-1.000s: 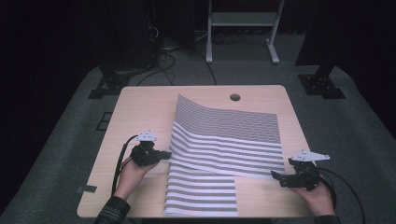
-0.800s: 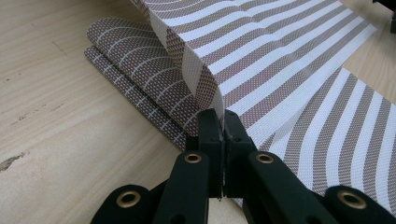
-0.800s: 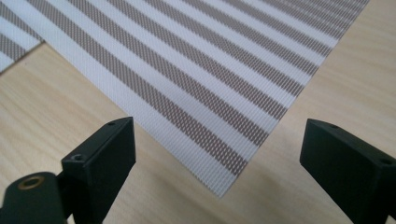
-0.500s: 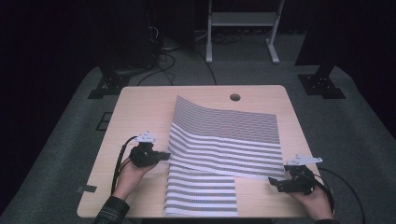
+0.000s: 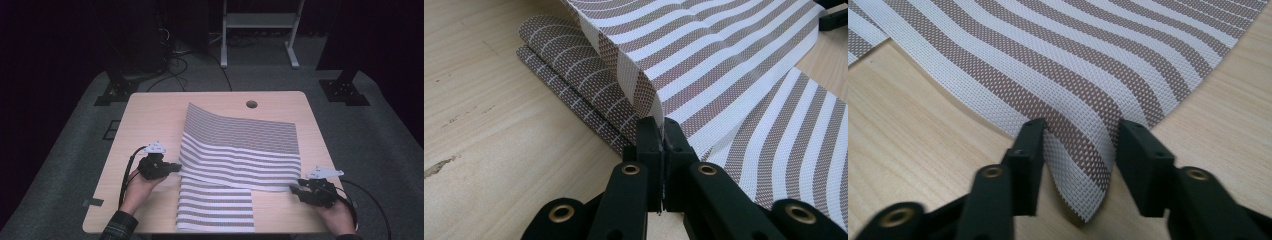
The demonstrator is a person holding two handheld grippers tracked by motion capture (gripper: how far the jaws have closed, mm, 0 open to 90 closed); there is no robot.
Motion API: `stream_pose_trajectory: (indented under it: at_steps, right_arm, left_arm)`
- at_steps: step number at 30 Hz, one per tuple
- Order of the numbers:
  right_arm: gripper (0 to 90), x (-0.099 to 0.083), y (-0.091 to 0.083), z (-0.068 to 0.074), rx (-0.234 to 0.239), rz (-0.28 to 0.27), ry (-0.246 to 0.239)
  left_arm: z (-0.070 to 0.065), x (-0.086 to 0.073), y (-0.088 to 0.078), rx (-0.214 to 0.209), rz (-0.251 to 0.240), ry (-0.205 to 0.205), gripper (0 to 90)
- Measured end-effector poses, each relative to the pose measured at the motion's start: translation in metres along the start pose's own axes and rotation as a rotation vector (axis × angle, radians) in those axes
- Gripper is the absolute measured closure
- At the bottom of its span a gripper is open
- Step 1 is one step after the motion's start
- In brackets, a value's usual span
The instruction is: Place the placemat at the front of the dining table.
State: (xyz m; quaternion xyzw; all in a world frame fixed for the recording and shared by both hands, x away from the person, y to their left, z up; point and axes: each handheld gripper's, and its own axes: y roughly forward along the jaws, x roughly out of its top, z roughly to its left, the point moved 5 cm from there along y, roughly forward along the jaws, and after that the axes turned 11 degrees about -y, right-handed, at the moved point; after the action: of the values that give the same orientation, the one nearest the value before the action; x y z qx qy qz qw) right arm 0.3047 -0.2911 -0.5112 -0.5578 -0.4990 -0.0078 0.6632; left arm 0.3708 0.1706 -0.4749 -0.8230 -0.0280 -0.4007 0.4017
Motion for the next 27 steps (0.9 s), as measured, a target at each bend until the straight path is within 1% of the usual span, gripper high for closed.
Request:
stream_pose_trajectory:
  at_steps: [7,10,13,18,21,27]
  right_arm:
    - [79.4,0.0,-0.002,0.0,0.004,0.011,-0.008]
    - [84.8,0.002,-0.001,0.001,-0.006,0.02,-0.028]
    - [86.3,0.005,-0.001,0.002,-0.015,0.026,-0.036]
    - [87.3,0.011,-0.004,0.0,-0.015,0.0,-0.024]
    - [87.6,0.018,-0.004,-0.001,-0.022,-0.009,-0.033]
    - [87.7,0.032,-0.002,-0.002,-0.024,-0.033,-0.044]
  left_arm:
    - [0.0,0.0,0.0,-0.005,0.003,0.0,89.4]
    - [-0.001,0.0,-0.001,-0.008,0.004,0.004,89.6]
    - [-0.002,0.0,-0.002,-0.009,0.001,0.005,89.5]
    - [-0.002,0.001,-0.005,-0.009,-0.006,0.014,89.5]
    - [-0.002,0.003,-0.009,-0.002,-0.021,0.016,89.6]
    - [0.004,0.006,-0.017,0.009,-0.05,0.004,89.6]
